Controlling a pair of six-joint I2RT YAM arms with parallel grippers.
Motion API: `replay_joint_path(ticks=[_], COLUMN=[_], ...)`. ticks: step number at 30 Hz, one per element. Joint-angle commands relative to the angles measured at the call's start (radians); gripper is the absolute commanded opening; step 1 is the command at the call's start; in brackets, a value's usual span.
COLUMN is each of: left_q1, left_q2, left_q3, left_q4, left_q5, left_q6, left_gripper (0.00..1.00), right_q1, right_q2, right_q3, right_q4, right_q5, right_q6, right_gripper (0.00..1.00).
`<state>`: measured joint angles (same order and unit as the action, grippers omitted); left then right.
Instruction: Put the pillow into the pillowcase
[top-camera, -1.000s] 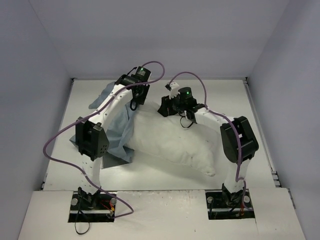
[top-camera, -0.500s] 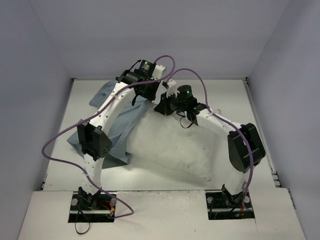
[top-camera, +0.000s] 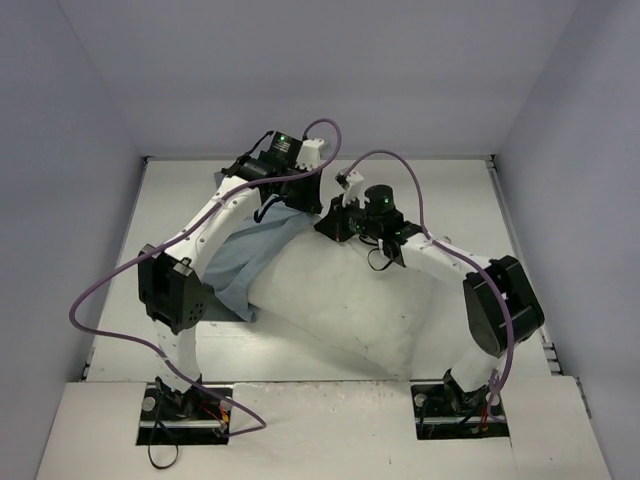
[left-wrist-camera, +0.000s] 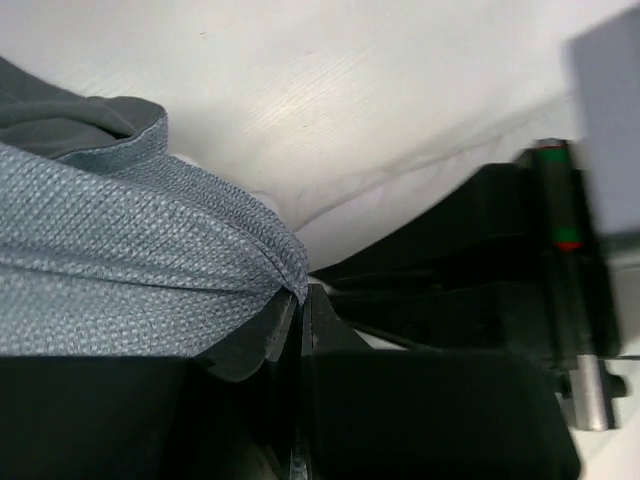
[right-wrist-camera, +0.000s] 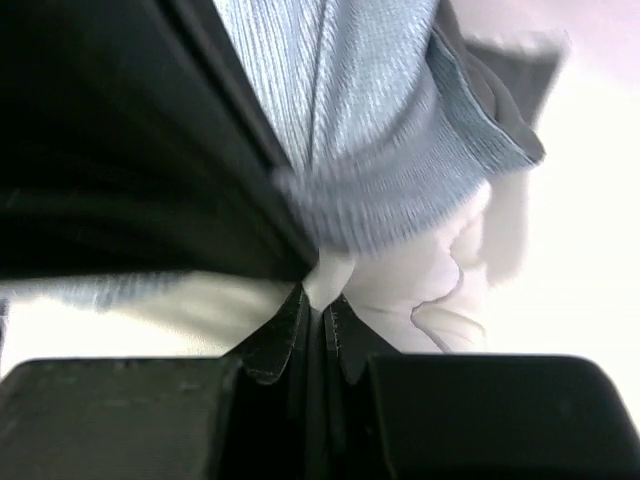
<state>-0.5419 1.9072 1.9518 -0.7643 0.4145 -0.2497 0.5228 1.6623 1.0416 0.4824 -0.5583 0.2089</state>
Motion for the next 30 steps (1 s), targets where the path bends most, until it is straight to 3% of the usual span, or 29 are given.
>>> replay_joint_path(ticks=[1,4,5,9,10,14,19,21,22,23,24,30], left_q1=[0.026,0.06,0.063,0.065,0.065,0.063,0.063,0.06,0.057,0.056,0.036,-0.09], left_q2=[-0.08,-0.094,-0.099,-0.122,-0.123,-0.129,-0.129,-0.128,-0.125,-0.114,-0.108,-0.076], left_q3=[-0.004,-0.011,-0.013,-0.028,-0.036,-0.056,-0.063,-0.051,-0.038,-0.019,0.036,0.257], left_q4=[0.125,0.122,0.122,0.122,0.122,0.122,0.12,0.123,0.123,0.123,0.125,0.128], left_q5=[-0.008,-0.031,-0.032,-0.007,0.004,0.037,0.066,0.082,0.124,0.15,0.168,0.328], left_q6=[-0.039,-0.019,-0.004,0.026,0.026,0.03,0.024,0.01,-0.015,-0.032,-0.048,-0.147], left_gripper=[0.0,0.0,0.0,0.0,0.0,0.0,0.0,0.0,0.0,0.0,0.0,0.0], right_q1=[-0.016,-0.073,-0.089,-0.153,-0.156,-0.15,-0.084,-0.048,-0.034,-0.017,0.009,-0.023], right_q2=[-0.067,-0.131,-0.15,-0.191,-0.182,-0.057,0.083,0.146,0.163,0.181,0.183,0.119], right_q3=[-0.029,-0.066,-0.071,-0.036,-0.02,0.038,0.07,0.096,0.107,0.123,0.13,0.306], right_q4=[0.122,0.098,0.085,0.03,0.009,-0.007,-0.004,-0.001,0.005,0.016,0.063,0.177], right_q5=[0.014,0.005,0.005,-0.052,-0.09,-0.207,-0.273,-0.351,-0.364,-0.367,-0.359,-0.298], right_q6=[0.04,0.049,0.049,0.049,0.044,0.053,0.037,0.027,0.024,0.026,0.038,0.199], right_gripper=[0.0,0.4,0.6,0.84,0.97,1.0,1.0,0.83,0.41,0.07,0.0,0.0])
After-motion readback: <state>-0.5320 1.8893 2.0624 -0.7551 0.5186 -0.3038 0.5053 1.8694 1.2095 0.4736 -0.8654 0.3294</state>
